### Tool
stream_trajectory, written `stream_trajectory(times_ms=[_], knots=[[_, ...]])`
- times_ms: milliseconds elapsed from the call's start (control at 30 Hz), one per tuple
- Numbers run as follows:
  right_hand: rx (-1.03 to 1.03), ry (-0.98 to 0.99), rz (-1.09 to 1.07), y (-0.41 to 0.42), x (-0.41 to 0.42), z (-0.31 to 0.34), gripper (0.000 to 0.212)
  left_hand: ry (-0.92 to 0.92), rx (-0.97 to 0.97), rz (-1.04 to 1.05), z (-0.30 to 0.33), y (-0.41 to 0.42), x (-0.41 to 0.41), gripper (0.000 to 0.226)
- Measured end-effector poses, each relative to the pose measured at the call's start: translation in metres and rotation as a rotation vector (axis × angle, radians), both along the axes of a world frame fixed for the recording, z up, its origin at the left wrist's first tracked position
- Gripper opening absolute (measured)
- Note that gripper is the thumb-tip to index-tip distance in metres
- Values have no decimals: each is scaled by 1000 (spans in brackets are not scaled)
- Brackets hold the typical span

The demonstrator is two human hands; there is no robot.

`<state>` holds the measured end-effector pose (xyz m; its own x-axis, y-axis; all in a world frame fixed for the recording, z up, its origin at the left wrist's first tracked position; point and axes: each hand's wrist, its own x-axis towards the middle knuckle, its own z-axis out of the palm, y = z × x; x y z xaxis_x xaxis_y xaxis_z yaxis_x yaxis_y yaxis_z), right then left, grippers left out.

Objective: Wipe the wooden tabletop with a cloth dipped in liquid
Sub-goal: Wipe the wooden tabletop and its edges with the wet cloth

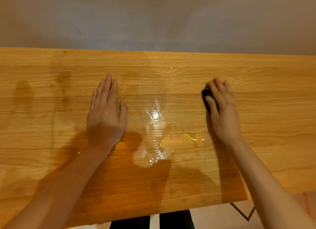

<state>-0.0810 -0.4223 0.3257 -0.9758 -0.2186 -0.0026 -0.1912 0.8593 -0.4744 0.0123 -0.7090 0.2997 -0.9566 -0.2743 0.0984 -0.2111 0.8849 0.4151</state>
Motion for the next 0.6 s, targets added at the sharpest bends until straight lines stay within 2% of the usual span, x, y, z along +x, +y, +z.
stream_trajectory(times_ms=[67,133,267,333,400,533,600], knots=[[-26,21,-222,-11,-3,-1,43,-16,-11,-7,1,-1,0,59],[2,62,-271,-51,17,-3,43,-33,-21,-8,1,-2,0,59],[-23,107,32,-133,86,-11,41,-50,-21,0,1,-1,0,57],[-15,91,191,-131,91,-9,42,-48,-14,-2,1,0,0,56],[30,58,208,-99,77,-6,45,-48,-4,-5,1,0,0,56],[38,33,-228,-13,49,0,47,-51,4,-3,1,0,-1,57],[34,50,-375,-25,52,-2,46,-50,-2,-2,1,-1,-1,57]])
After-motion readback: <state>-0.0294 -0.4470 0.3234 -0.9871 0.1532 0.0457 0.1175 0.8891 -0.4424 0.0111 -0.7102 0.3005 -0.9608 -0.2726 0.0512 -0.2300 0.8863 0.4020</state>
